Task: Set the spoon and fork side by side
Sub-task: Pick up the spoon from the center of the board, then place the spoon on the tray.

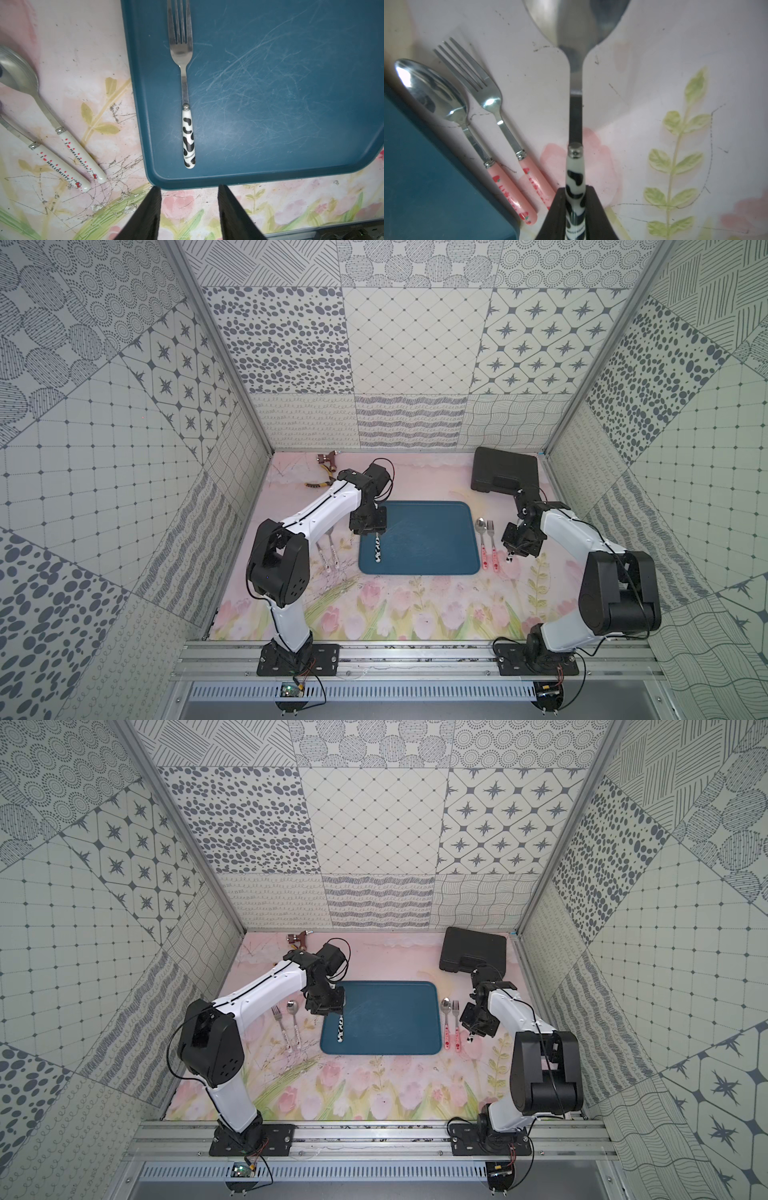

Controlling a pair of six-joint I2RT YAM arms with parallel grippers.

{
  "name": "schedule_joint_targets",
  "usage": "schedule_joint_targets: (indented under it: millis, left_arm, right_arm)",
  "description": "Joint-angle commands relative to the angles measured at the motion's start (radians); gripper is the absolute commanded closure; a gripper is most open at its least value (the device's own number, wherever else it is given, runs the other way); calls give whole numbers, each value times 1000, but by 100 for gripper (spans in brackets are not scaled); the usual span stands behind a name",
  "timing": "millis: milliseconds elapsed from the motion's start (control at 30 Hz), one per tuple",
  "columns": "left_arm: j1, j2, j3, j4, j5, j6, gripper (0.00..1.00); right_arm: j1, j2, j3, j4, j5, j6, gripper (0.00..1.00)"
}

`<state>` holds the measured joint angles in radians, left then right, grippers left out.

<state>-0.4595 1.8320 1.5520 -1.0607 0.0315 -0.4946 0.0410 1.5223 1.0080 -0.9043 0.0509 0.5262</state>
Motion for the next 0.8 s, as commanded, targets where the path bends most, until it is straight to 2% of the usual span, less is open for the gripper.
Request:
schedule_joint_targets:
  millis: [0, 100, 233, 367, 567, 767]
  left_arm:
    - [12, 6, 36, -47, -11, 27, 51]
    - [52, -19, 34, -50, 4, 22, 51]
    - [150, -74, -3, -50, 41, 1, 52]
    - [190, -125, -40, -63, 33, -5, 52]
    - [202, -169, -77, -84, 26, -30, 52]
    - [203, -188, -103, -89, 33, -27, 52]
  right_arm:
    - [64, -45, 64, -24, -37, -24, 98]
    - [200, -14, 159, -78, -28, -38, 97]
    - [363, 70, 260, -92, -58, -8, 97]
    - [499, 188, 366, -87, -89, 19, 97]
    - [620, 356, 546, -74, -140, 51, 98]
    - [690, 506, 709, -89, -186, 91, 97]
